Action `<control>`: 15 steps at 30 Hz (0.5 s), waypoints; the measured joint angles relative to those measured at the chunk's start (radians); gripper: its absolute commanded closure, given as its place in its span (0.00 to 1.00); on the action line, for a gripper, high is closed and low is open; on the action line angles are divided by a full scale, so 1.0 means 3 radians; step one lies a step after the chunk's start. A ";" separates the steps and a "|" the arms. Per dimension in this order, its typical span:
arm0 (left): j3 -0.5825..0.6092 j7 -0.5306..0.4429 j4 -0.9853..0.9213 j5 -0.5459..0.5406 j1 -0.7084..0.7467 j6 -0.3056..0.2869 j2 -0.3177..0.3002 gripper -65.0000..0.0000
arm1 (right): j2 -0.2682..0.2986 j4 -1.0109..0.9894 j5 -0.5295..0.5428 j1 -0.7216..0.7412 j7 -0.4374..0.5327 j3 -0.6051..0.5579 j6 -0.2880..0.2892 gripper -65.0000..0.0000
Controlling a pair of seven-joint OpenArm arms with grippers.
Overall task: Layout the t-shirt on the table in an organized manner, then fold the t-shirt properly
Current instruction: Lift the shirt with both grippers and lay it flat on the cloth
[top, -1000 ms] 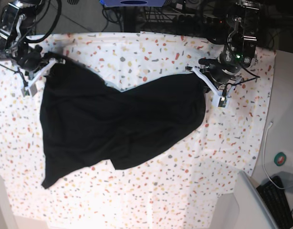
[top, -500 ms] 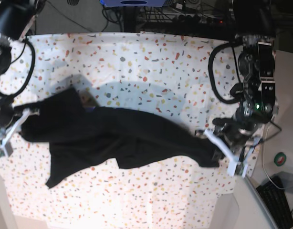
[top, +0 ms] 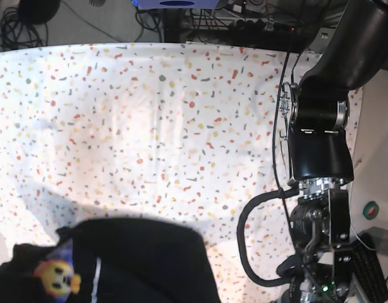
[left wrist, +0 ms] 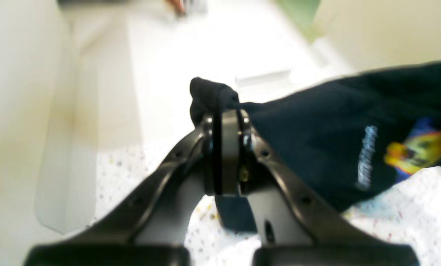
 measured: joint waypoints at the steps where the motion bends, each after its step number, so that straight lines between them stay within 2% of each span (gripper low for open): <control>1: -0.0061 -0.0037 0.0058 -0.0001 0.0060 0.0003 0.0004 1.00 | 0.0017 0.0165 0.0018 -0.0072 0.0005 0.0013 0.0009 1.00; 3: -0.0154 -0.0086 0.0161 -0.0004 0.0285 0.0003 -0.0003 1.00 | 0.0025 0.0411 0.0080 -0.0373 0.0123 0.0116 0.0001 1.00; 6: -0.0253 0.0041 0.0322 0.0083 0.0890 0.0047 -0.0085 1.00 | -0.0057 0.0538 0.0028 -0.1048 -0.0003 0.0251 0.0010 1.00; 8: -0.0244 0.0057 0.0399 0.0072 0.1239 0.0031 -0.0179 1.00 | -0.0177 0.0506 0.0013 -0.1436 0.0009 0.0338 0.0003 1.00; 12: -0.0243 -0.0036 0.0388 0.0048 0.1804 0.0006 -0.0264 1.00 | -0.0469 0.0216 0.0045 -0.2049 0.0409 0.0439 0.0020 1.00; 15: -0.0292 -0.0005 0.0200 0.0089 0.2169 0.0036 -0.0286 1.00 | -0.0582 -0.0215 0.0036 -0.2355 0.0720 0.0422 0.0028 1.00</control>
